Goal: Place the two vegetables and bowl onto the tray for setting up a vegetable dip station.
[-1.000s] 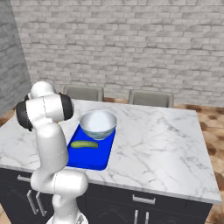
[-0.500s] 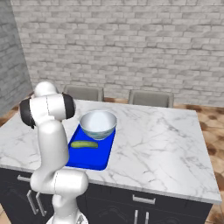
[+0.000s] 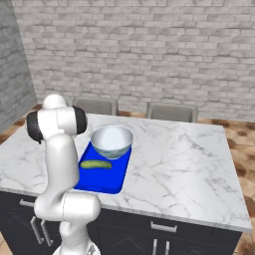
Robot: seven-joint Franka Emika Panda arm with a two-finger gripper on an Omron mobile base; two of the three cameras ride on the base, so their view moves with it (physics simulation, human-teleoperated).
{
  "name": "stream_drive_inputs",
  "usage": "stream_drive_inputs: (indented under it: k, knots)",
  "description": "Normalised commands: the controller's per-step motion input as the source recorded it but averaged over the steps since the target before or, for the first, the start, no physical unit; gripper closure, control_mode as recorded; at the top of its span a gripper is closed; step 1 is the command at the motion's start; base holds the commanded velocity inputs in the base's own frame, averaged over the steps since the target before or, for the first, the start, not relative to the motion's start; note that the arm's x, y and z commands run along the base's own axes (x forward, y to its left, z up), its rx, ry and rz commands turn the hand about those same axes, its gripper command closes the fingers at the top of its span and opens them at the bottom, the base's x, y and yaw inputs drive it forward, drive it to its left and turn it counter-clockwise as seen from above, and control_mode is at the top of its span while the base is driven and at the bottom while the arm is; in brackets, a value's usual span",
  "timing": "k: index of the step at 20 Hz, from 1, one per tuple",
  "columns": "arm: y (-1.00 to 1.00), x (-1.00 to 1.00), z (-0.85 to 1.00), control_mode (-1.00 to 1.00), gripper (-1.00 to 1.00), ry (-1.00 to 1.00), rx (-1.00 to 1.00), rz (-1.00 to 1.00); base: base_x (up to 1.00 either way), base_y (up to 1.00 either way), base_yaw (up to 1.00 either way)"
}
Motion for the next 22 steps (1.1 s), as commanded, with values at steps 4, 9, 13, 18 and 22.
stream_drive_inputs:
  k: [4,9,13,18,22]
  knots:
    - [0.12,0.13,-0.21,-1.00,-1.00,-0.01,0.00,0.06,0.00,0.00,0.00]
    - [0.02,0.07,-0.17,-1.00,1.00,0.00,0.00,0.05,0.00,0.00,0.00]
    - [0.00,0.00,-0.02,-1.00,1.00,0.00,0.00,0.02,0.00,0.00,0.00]
    - [0.00,-0.04,0.00,-1.00,1.00,0.00,0.00,-0.01,0.00,0.00,0.00]
    - [0.00,-0.35,0.13,-1.00,1.00,-0.04,0.00,-0.12,0.00,0.00,0.00]
